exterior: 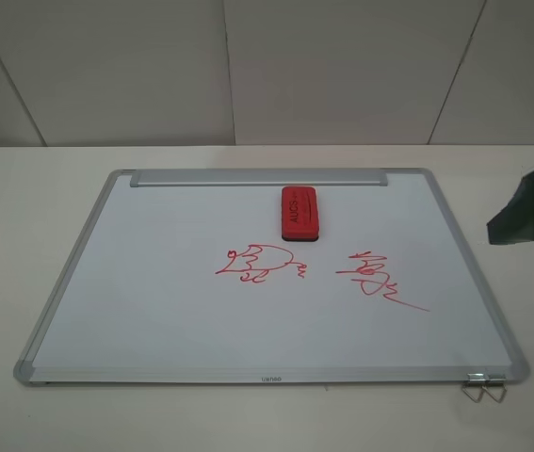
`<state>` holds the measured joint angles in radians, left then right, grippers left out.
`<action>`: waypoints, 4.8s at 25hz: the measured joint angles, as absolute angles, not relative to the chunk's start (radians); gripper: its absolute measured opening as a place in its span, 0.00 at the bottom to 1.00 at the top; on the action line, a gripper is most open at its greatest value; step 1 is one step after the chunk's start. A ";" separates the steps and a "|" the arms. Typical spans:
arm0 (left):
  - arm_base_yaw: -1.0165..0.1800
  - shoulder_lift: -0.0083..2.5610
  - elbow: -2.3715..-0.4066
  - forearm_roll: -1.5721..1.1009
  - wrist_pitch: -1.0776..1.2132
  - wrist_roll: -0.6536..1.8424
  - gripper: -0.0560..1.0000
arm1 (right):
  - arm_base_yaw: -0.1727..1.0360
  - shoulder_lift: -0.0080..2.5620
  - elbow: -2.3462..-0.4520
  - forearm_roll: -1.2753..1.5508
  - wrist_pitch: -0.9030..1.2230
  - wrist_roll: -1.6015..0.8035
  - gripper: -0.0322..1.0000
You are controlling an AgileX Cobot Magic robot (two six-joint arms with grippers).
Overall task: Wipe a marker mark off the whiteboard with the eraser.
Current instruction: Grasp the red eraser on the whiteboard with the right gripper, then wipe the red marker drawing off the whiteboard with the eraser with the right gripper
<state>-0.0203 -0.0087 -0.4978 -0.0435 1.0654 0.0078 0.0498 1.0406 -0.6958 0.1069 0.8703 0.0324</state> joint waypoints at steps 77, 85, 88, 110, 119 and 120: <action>-0.020 -0.009 -0.498 -0.044 1.065 0.008 0.79 | 0.519 2.360 -1.797 -0.206 0.925 0.627 0.52; -0.020 -0.009 -0.498 -0.044 1.065 0.008 0.79 | 0.519 2.359 -1.797 -0.206 0.925 0.627 0.52; -0.020 -0.009 -0.498 -0.044 1.065 0.008 0.79 | 0.519 2.343 -1.796 -0.204 0.945 0.615 0.52; -0.020 -0.009 -0.498 -0.044 1.065 0.008 0.79 | 0.838 2.226 -1.797 -0.205 1.112 0.214 0.52; -0.020 -0.009 -0.498 -0.044 1.065 0.008 0.79 | 0.892 2.262 -1.797 -0.165 1.027 0.211 0.52; -0.020 -0.009 -0.498 -0.044 1.065 0.008 0.79 | 0.892 2.272 -1.796 -0.165 1.018 0.211 0.52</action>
